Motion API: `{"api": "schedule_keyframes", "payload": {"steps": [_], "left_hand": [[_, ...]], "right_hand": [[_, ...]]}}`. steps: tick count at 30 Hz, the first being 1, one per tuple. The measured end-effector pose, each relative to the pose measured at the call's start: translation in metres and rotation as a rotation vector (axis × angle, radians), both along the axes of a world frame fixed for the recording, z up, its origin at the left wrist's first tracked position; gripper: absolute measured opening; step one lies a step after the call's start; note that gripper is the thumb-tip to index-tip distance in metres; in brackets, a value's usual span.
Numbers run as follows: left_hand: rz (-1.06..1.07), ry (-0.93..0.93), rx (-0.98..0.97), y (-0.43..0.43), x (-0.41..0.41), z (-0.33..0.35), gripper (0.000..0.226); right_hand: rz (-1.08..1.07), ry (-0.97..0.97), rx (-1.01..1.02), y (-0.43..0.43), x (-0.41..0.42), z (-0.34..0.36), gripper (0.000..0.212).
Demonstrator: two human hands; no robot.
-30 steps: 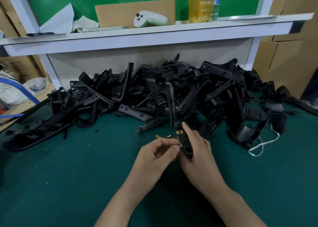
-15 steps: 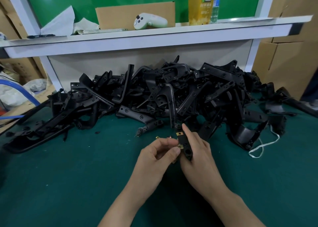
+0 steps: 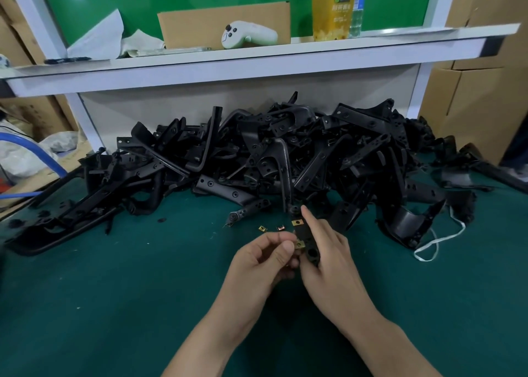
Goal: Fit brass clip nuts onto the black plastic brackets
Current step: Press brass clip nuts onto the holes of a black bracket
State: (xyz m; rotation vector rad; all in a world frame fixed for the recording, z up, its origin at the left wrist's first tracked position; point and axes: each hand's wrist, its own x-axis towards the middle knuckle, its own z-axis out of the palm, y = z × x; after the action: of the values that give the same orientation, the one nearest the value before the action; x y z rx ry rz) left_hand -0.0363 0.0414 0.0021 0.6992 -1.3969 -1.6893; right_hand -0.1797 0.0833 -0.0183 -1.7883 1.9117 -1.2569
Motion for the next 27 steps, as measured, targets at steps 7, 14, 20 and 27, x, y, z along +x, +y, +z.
{"api": "schedule_keyframes", "payload": {"steps": [7, 14, 20, 27], "left_hand": [[-0.015, 0.12, 0.133, 0.001, -0.0044, -0.0017, 0.012], [-0.009, 0.138, 0.143, 0.0009, -0.0056, -0.0038, 0.012], [-0.016, 0.145, 0.142, 0.0007, -0.0065, -0.0046, 0.011], [-0.012, 0.163, 0.166, 0.0011, -0.0091, -0.0064, 0.011]], "right_hand": [[0.018, 0.001, 0.012, -0.001, -0.0005, -0.0013, 0.076], [0.02, -0.008, 0.017, 0.0001, 0.0004, 0.001, 0.077], [0.018, 0.001, 0.003, -0.0005, 0.0012, 0.0014, 0.076], [0.021, 0.019, -0.004, -0.0005, 0.0019, 0.0012, 0.074]]}}
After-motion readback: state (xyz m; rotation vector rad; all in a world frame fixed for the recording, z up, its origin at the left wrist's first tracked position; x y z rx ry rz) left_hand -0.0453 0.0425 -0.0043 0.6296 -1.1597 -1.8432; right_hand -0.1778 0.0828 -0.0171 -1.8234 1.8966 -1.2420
